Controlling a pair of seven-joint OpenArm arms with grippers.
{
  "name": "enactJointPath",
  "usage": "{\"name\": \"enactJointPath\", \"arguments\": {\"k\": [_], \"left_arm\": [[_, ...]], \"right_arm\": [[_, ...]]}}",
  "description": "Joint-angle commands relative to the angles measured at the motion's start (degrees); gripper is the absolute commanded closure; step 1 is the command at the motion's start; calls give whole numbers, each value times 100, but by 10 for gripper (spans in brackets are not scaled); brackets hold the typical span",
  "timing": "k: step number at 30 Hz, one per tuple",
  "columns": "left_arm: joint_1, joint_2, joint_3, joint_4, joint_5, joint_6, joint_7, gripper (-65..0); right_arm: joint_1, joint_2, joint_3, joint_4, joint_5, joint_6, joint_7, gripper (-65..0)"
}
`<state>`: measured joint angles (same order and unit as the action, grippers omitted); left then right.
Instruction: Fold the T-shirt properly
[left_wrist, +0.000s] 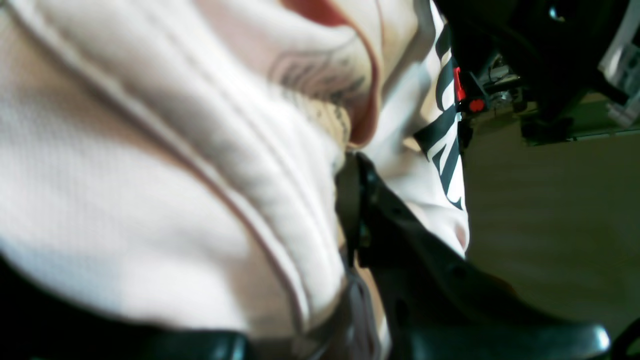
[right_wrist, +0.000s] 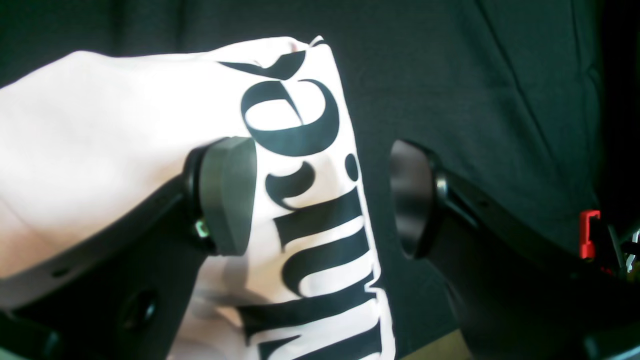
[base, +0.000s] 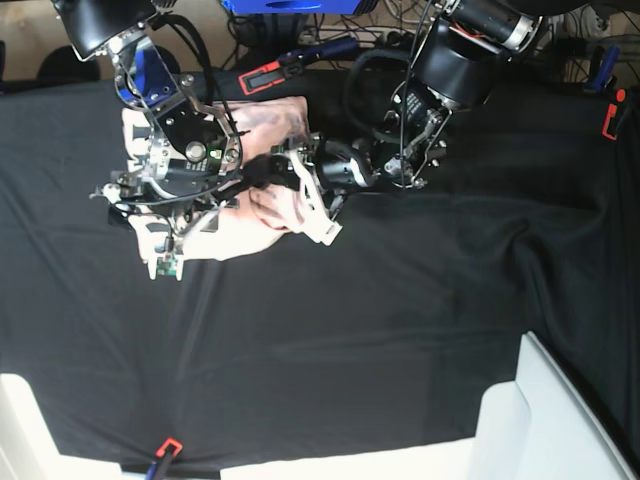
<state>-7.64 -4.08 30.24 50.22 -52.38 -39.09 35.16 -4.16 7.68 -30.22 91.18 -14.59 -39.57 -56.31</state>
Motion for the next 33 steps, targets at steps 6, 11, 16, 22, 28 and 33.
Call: {"name": "enactJointPath", "arguments": {"k": [6, 11, 16, 22, 28, 33], "left_arm": [[-102, -573, 31, 1312, -94, 379, 102, 0], [-612, -1003, 40, 1559, -85, 511, 1210, 0], [-1051, -1135, 40, 1559, 882, 520, 1966, 0], [-1306, -748, 40, 1497, 3080, 503, 2256, 0], [-1588, -19, 49, 1392, 5119, 494, 2229, 0], [-1922, 544, 312, 750, 6649, 485, 1895, 0]], "right_arm": [[-1, 1, 336, 109, -110, -43, 115, -393], [-1, 10, 459, 109, -110, -43, 115, -393], [-1, 10, 652, 118, -110, -43, 124, -393], [-1, 1, 652, 118, -110, -43, 124, -393], [-10, -25, 652, 205, -110, -43, 124, -393], [-10, -25, 652, 205, -110, -43, 115, -393]]}}
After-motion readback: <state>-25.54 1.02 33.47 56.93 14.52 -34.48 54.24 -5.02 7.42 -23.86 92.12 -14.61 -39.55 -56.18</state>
